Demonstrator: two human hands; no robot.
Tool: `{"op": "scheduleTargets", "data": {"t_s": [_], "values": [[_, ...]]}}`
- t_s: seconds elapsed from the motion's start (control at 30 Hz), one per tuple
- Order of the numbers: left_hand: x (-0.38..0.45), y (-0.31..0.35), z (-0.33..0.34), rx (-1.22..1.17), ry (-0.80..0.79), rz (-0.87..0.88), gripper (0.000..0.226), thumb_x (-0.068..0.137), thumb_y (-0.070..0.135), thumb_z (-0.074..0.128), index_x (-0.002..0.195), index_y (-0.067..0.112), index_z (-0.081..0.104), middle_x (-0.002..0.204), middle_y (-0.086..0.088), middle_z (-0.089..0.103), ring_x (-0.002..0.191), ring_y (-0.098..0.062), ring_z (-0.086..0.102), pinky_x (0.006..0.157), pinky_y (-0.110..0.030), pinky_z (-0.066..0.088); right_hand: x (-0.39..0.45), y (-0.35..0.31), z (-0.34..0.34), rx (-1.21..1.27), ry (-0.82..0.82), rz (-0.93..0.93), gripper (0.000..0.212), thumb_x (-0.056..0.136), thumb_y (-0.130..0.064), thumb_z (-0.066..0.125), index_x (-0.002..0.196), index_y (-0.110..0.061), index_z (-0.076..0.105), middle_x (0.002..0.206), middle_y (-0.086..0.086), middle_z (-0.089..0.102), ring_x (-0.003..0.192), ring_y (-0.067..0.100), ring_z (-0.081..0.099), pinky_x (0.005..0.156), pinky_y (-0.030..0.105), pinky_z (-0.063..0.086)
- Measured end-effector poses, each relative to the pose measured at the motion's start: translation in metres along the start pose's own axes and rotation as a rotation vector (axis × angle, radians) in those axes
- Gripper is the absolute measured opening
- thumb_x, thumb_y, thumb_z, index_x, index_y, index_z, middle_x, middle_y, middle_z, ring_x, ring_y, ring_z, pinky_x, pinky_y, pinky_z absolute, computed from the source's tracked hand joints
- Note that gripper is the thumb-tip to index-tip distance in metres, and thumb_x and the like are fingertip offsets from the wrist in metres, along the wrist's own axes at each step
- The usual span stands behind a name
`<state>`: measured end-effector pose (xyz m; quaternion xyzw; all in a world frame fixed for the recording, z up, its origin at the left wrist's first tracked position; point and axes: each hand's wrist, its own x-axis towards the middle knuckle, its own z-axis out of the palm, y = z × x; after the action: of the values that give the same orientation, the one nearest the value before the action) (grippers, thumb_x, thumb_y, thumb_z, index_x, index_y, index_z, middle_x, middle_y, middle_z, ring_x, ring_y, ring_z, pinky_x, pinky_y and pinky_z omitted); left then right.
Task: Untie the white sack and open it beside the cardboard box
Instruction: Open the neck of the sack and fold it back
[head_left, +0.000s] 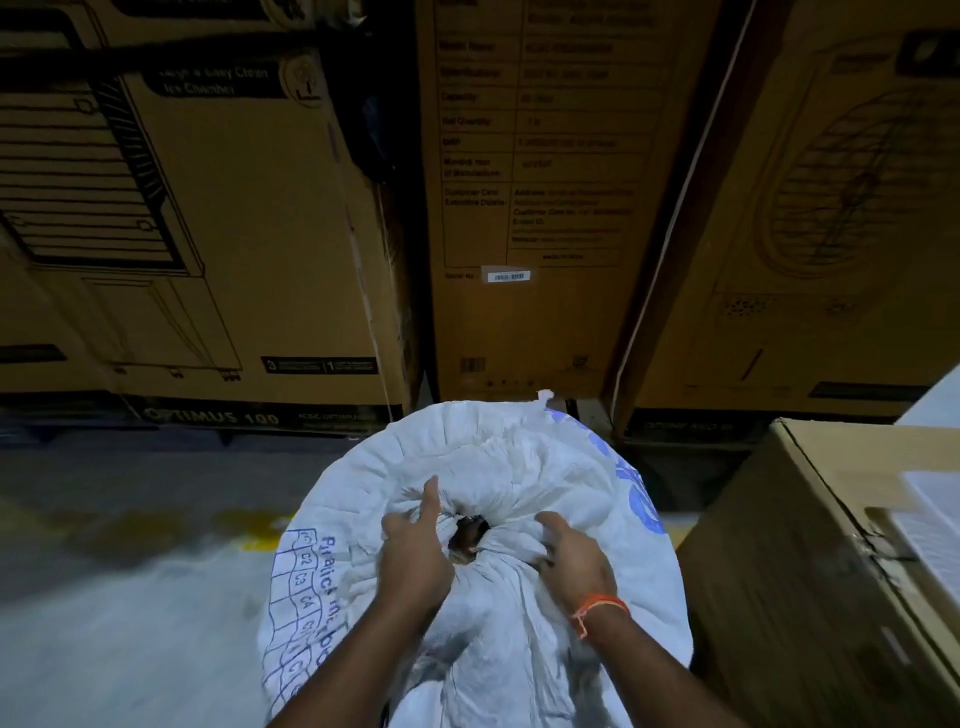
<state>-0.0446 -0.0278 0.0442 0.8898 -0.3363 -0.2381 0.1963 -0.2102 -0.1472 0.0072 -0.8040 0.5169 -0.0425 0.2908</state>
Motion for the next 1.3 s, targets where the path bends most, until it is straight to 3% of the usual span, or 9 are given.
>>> {"op": "scheduleTargets", "data": {"t_s": [0.13, 0.23, 0.4, 0.63, 0.8, 0.97, 1.1, 1.2, 1.3], "values": [[-0.002, -0.019, -0.02, -0.053, 0.012, 0.094, 0.096, 0.089, -0.009, 0.047, 0.162, 0.047, 0.021, 0.154, -0.015, 0.037, 0.128, -0.028, 0.058, 0.104, -0.031, 0.049, -0.01, 0.003, -0.02, 0.255, 0.118, -0.058, 0.053, 0.084, -0.001, 0.055, 0.122, -0.033, 0.073, 0.115, -0.01, 0.076, 0.109, 0.013, 0.068, 0.096, 0.021, 0.05], [-0.006, -0.026, -0.038, -0.096, 0.062, 0.166, 0.083, 0.087, -0.013, 0.043, 0.154, 0.036, 0.048, 0.155, -0.014, 0.052, 0.142, -0.031, 0.051, 0.114, -0.036, 0.045, -0.022, -0.001, -0.04, 0.461, 0.221, -0.026, 0.05, 0.081, 0.001, 0.053, 0.106, -0.031, 0.081, 0.1, -0.015, 0.079, 0.1, 0.008, 0.071, 0.096, 0.031, 0.057], [-0.02, -0.04, -0.084, -0.477, 0.072, 0.147, 0.057, 0.092, -0.01, 0.056, 0.108, 0.038, 0.082, 0.137, -0.009, 0.069, 0.132, -0.028, 0.063, 0.108, -0.04, 0.054, -0.051, -0.013, -0.089, 0.7, 0.304, -0.049, 0.045, 0.092, 0.003, 0.049, 0.086, -0.031, 0.079, 0.092, -0.014, 0.077, 0.096, 0.012, 0.069, 0.089, 0.035, 0.057], [-0.04, -0.067, -0.169, -0.96, 0.174, 0.073, 0.044, 0.089, -0.021, 0.062, 0.12, 0.008, 0.073, 0.112, -0.015, 0.073, 0.081, -0.02, 0.074, 0.052, -0.021, 0.059, -0.091, 0.015, -0.146, 1.096, 0.414, 0.078, 0.032, 0.088, 0.004, 0.059, 0.108, -0.012, 0.078, 0.104, 0.021, 0.077, 0.092, 0.029, 0.068, 0.084, 0.045, 0.054], [-0.027, -0.09, -0.14, -0.94, 0.213, 0.046, 0.039, 0.093, -0.02, 0.053, 0.097, 0.008, 0.08, 0.124, -0.024, 0.072, 0.104, -0.04, 0.072, 0.081, -0.044, 0.061, -0.122, 0.032, -0.106, 1.028, 0.295, 0.302, 0.014, 0.083, 0.015, 0.053, 0.091, 0.015, 0.065, 0.083, 0.022, 0.057, 0.073, 0.03, 0.051, 0.062, 0.037, 0.044], [0.009, -0.097, -0.07, -0.74, 0.097, -0.076, 0.056, 0.084, -0.016, 0.045, 0.091, 0.026, 0.081, 0.129, -0.015, 0.068, 0.121, -0.033, 0.064, 0.108, -0.047, 0.052, -0.115, 0.034, -0.058, 0.81, 0.207, 0.378, 0.029, 0.063, -0.004, 0.056, 0.083, -0.01, 0.077, 0.068, 0.01, 0.059, 0.063, 0.023, 0.053, 0.064, 0.036, 0.041], [-0.061, -0.062, -0.063, -0.378, 0.237, -0.247, 0.027, 0.088, 0.013, 0.064, 0.096, 0.034, 0.078, 0.155, -0.008, 0.034, 0.137, -0.031, 0.047, 0.11, -0.047, 0.039, -0.135, 0.0, -0.065, 0.536, 0.395, 0.603, 0.057, 0.078, -0.032, 0.073, 0.13, -0.014, 0.058, 0.132, 0.024, 0.051, 0.112, 0.044, 0.058, 0.086, 0.039, 0.048], [-0.089, -0.035, -0.051, -0.497, 0.416, -0.385, 0.012, 0.083, 0.023, 0.075, 0.089, 0.033, 0.073, 0.136, -0.009, 0.038, 0.12, -0.037, 0.046, 0.101, -0.053, 0.045, -0.14, -0.03, -0.063, 0.668, 0.379, 0.586, 0.065, 0.084, -0.04, 0.074, 0.134, -0.006, 0.05, 0.14, 0.026, 0.047, 0.12, 0.045, 0.054, 0.094, 0.042, 0.046], [-0.091, -0.015, -0.037, -0.602, 0.357, -0.469, 0.033, 0.082, 0.034, 0.078, 0.112, 0.033, 0.064, 0.136, -0.016, 0.034, 0.121, -0.041, 0.043, 0.098, -0.054, 0.049, -0.134, -0.055, -0.049, 0.675, 0.31, 0.467, 0.066, 0.085, -0.047, 0.072, 0.134, -0.01, 0.046, 0.137, 0.023, 0.049, 0.113, 0.043, 0.058, 0.096, 0.041, 0.047]]}}
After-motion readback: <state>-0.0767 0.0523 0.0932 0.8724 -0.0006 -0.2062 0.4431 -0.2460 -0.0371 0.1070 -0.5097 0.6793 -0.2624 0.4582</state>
